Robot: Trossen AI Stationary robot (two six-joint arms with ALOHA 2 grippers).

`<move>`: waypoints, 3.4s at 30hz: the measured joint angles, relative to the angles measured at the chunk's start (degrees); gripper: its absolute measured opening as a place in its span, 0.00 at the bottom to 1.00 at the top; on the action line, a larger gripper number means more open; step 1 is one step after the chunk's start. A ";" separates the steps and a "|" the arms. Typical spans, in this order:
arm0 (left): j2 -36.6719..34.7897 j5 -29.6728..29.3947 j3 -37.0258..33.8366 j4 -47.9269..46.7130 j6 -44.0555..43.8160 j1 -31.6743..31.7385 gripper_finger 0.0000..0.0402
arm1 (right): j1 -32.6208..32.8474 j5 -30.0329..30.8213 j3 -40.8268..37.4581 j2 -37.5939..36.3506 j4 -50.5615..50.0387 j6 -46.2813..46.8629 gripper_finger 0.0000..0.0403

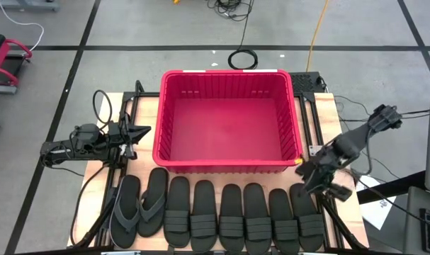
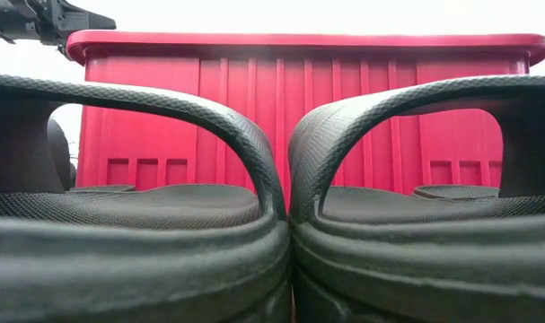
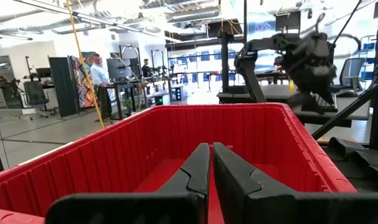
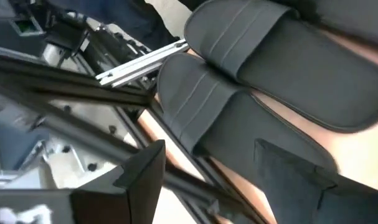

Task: Pick and place slides into bin
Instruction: Put the black slide into the red container

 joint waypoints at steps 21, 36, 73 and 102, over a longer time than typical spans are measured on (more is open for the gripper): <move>0.01 0.00 0.00 0.02 -0.01 0.00 0.06 | 9.26 0.20 -27.73 1.99 44.28 33.30 0.59; -0.01 0.01 0.00 0.02 0.00 0.02 0.06 | 16.27 0.54 -35.64 5.98 59.16 40.56 0.54; 0.01 0.02 0.00 0.00 0.01 0.00 0.06 | 18.48 -1.87 -31.00 -1.68 61.52 47.76 0.00; -0.01 0.01 0.00 0.08 0.00 0.02 0.06 | 17.71 3.39 -8.49 8.74 55.32 34.78 0.00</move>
